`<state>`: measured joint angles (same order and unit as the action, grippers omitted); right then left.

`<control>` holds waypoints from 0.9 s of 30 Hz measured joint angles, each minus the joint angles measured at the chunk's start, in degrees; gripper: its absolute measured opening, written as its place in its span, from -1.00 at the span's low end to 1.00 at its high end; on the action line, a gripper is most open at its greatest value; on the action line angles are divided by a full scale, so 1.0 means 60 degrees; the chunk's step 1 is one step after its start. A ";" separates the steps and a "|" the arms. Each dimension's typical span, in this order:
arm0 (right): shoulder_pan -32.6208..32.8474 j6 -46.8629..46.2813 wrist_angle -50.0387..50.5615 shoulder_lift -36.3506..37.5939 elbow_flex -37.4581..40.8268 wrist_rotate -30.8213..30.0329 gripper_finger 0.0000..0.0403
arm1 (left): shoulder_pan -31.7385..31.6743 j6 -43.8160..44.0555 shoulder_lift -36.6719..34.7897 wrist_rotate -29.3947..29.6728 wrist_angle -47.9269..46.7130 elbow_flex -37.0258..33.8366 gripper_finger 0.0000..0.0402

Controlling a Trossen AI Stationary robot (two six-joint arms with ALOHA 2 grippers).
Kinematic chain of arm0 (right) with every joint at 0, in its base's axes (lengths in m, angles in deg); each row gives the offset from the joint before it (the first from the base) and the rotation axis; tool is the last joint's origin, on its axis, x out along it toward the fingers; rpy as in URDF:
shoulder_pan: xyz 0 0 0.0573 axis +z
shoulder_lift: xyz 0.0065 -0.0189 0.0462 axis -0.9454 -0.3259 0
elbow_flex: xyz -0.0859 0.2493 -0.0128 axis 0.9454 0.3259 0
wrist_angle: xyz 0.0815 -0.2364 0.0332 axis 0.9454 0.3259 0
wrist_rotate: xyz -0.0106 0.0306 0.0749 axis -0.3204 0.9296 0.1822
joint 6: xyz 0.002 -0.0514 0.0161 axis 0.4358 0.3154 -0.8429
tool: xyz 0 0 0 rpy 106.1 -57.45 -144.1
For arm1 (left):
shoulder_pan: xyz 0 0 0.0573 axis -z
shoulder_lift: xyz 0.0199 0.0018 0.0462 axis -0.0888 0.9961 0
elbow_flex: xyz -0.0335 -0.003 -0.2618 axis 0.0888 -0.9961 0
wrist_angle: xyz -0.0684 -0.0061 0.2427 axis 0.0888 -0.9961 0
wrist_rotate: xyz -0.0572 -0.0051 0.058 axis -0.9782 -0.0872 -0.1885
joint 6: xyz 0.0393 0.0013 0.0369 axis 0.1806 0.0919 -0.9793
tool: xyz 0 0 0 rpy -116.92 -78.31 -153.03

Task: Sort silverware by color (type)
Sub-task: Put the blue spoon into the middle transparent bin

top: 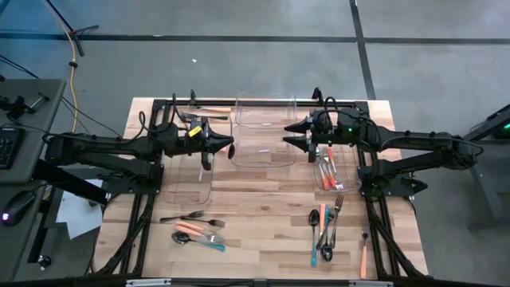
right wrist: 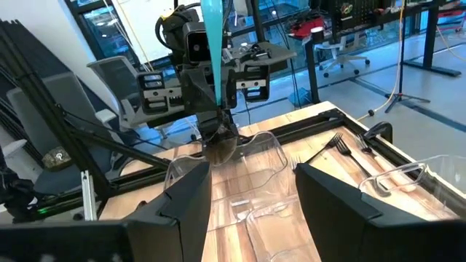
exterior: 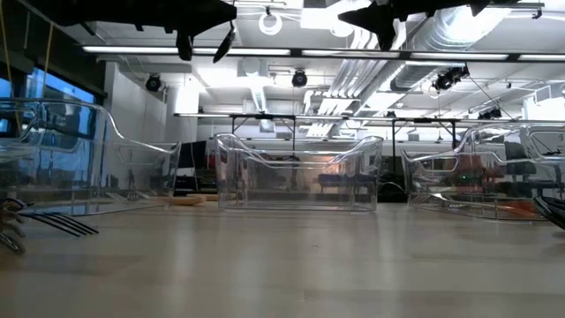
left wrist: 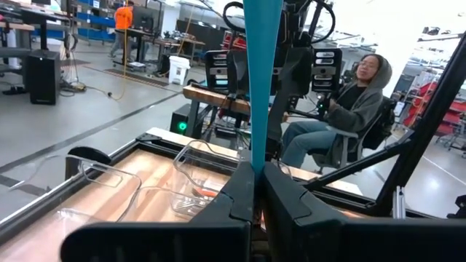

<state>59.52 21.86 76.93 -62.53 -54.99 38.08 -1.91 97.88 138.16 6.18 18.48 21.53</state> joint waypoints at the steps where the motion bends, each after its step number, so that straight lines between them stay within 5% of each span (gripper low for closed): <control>1: 0.0000 0.0012 -0.0076 0.0000 0.0001 -0.0001 -0.08 | -0.0001 0.0000 0.0000 0.0005 0.0000 0.0000 -1.00; 9: 0.0000 -0.0273 -0.1339 -0.0471 -0.0003 -0.0288 -0.08 | -0.0249 0.0004 0.0341 0.0163 0.0016 0.0067 -1.00; 27: 0.0000 -0.1249 -0.4781 -0.3467 -0.0003 -0.1449 -0.08 | -0.0652 -0.0510 0.4069 0.0098 0.0597 0.2324 -1.00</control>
<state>59.52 14.37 48.24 -83.33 -55.01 29.38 -5.82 94.82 162.57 6.77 22.06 35.47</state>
